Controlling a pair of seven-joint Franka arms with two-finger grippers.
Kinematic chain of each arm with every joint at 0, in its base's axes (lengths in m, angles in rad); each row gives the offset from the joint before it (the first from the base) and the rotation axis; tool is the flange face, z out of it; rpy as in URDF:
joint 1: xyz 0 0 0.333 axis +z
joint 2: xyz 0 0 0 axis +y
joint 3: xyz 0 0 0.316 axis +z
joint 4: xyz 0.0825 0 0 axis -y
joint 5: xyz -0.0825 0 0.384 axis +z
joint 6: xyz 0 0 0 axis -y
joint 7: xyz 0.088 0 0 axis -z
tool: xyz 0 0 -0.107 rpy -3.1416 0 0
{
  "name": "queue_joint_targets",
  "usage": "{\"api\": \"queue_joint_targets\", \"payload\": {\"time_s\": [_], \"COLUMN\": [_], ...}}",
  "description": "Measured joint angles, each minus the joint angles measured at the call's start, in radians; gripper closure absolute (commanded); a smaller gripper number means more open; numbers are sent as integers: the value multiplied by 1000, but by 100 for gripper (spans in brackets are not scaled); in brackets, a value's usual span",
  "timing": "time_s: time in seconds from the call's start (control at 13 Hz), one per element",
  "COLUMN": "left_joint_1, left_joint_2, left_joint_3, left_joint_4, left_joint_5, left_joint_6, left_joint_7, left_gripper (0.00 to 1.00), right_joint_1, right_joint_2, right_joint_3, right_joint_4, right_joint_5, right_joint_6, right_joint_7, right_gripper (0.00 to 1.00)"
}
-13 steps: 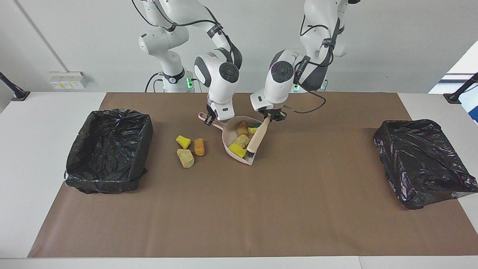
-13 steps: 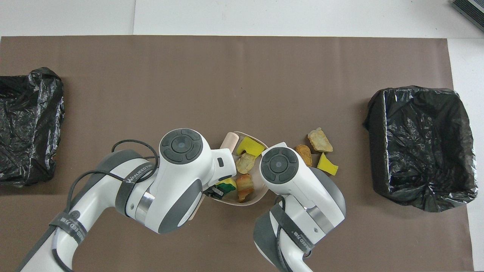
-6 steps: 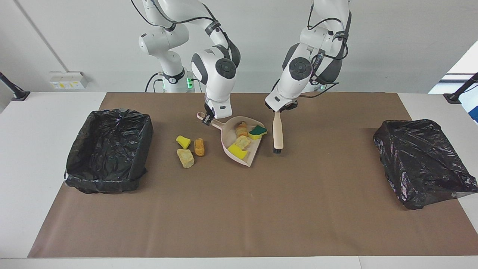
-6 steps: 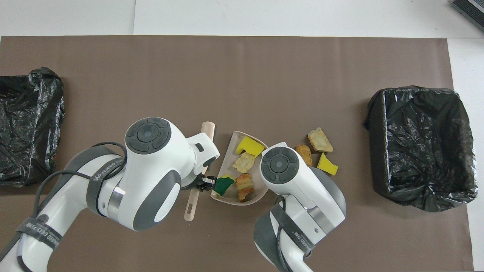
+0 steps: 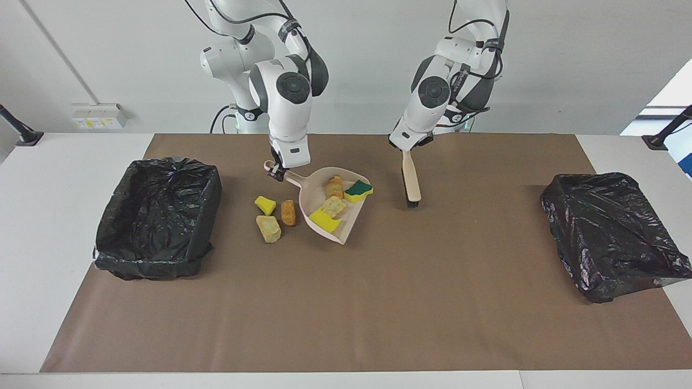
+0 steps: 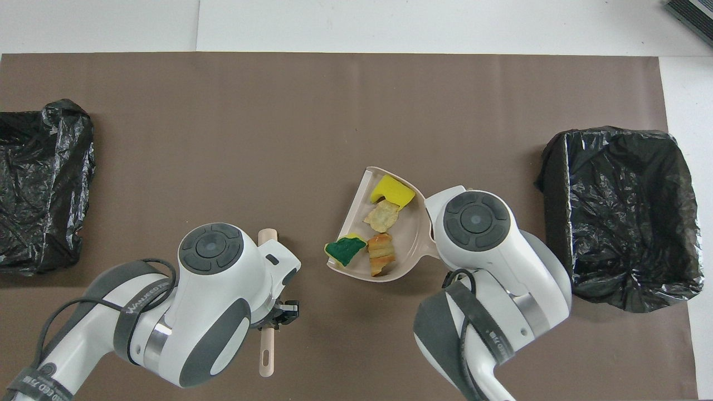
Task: Sweep and dump trash in bin
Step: 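Carry the loaded dustpan to the right bin with the right gripper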
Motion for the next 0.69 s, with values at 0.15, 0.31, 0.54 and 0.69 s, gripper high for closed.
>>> {"api": "queue_joint_targets", "payload": {"time_s": [0.15,0.31,0.54,0.69], "left_joint_1": [-109,-230,-353,-386], "left_joint_2": [-37,-46,-42,-31], "left_joint_3": [-8,-17,-21,-21], "left_joint_4": [-57,-84,-97,-99], "left_joint_5": [0,0,0,0], "left_joint_6": [83,148,210,222], "left_joint_7": [-127,-251,-359,-372], "left_gripper": [100,100,100,100], "right_joint_1": [-78,-176,-352,-477], "right_joint_2": [-7,-9,-10,-9], "right_joint_3": [-3,-6,-11,-14], "right_joint_4": [70,131,182,192], "right_joint_5": [0,0,4,5], "right_joint_6": [-66,-119,-142,-142], "right_joint_7": [-98,-231,-468,-618], "right_gripper": [100,100,100,100]}}
